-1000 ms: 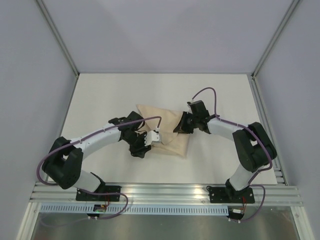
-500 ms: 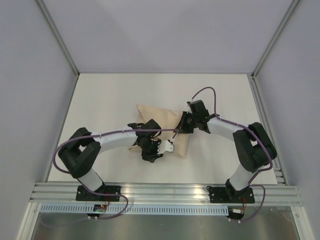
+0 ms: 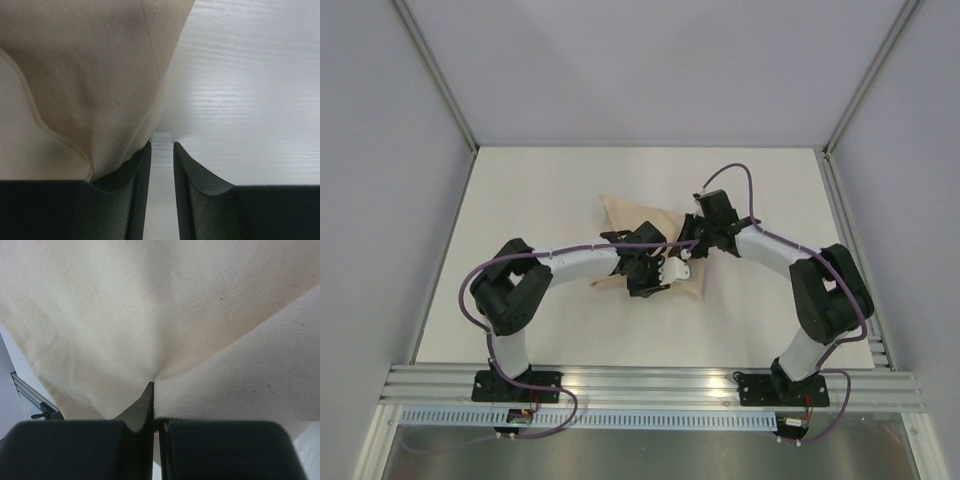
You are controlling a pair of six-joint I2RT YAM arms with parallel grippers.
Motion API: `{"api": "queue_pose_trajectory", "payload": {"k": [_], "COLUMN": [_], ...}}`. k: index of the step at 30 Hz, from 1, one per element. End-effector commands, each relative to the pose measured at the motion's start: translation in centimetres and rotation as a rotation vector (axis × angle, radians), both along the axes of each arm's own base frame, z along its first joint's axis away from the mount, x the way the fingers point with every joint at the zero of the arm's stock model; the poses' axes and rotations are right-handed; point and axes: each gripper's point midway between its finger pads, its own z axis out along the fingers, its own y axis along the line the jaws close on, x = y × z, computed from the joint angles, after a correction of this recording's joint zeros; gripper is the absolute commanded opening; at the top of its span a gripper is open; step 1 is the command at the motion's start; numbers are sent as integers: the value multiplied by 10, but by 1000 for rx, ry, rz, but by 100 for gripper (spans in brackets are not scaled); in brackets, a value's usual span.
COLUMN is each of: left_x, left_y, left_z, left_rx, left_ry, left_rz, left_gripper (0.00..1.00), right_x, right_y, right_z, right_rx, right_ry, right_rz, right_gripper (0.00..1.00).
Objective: Prepare the surgical pack
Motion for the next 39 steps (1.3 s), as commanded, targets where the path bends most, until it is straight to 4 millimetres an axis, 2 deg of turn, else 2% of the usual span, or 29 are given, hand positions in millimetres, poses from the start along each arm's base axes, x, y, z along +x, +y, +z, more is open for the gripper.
{"api": "queue_pose_trajectory", "payload": {"k": [1, 3, 6, 7, 8, 9, 11, 12, 13, 14, 15, 16, 18, 19, 21, 23, 25, 26, 27, 29, 31, 32, 36, 39], "left_x": [39, 42, 48, 43, 38, 31, 5, -5, -26, -38, -49, -63, -72, -72, -56, -25, 15, 27, 48, 65, 73, 74, 77, 65], "left_y": [-47, -56, -65, -65, -65, -64, -58, -54, -46, -41, -35, -25, -12, -3, 12, 26, 45, 50, 63, 72, 76, 76, 74, 67], "left_z": [31, 32, 46, 51, 65, 72, 89, 108, 117, 125, 141, 143, 156, 153, 155, 151, 147, 141, 133, 117, 103, 88, 67, 71], "left_rx": [-162, -177, -201, -209, -234, -248, -267, -295, -288, -292, -313, -300, -313, -290, -276, -254, -249, -231, -175, -111, -68, -39, -28, -70], "left_ry": [-101, -87, -86, -65, -63, -48, 44, 60, 142, 174, 187, 236, 231, 228, 191, 123, 47, 13, -95, -160, -174, -147, -129, -75], "left_rz": [36, 40, 51, 44, 33, 23, -11, -21, -45, -65, -82, -86, -74, -47, 38, 173, 337, 375, 424, 466, 492, 498, 520, 512], "left_gripper": [33, 33, 33, 33, 33, 34, 37, 38, 39, 40, 40, 40, 40, 40, 40, 38, 38, 38, 38, 38, 38, 38, 34, 32], "right_x": [15, 22, 24, 22, 20, 18, 10, 8, 6, 1, 0, -3, -8, -10, -14, -19, -24, -24, -25, -25, -27, -27, -32, -48], "right_y": [3, -3, -13, -13, -13, -13, -12, -12, -12, -13, -14, -14, -16, -17, -21, -20, -19, -18, -17, -15, -14, -14, -16, -12], "right_z": [32, 40, 40, 40, 40, 40, 38, 39, 41, 38, 44, 46, 52, 53, 51, 47, 42, 43, 44, 48, 51, 50, 45, 32], "right_rx": [27, 14, -1, 5, 7, 13, 31, 37, 44, 43, 51, 58, 64, 65, 51, 46, 59, 69, 73, 83, 85, 85, 88, 98], "right_ry": [-56, -72, -66, -61, -59, -55, -43, -43, -47, -38, -52, -53, -62, -66, -64, -63, -41, -42, -41, -48, -52, -51, -41, -7], "right_rz": [33, 31, 23, 28, 37, 43, 58, 59, 60, 57, 53, 54, 51, 49, 36, 35, 34, 32, 30, 34, 40, 37, 14, 0], "right_gripper": [1, 1, 1, 0, 0, 1, 1, 0, 1, 1, 0, 0, 1, 1, 0, 0, 1, 1, 1, 0, 1, 1, 1, 1]}}
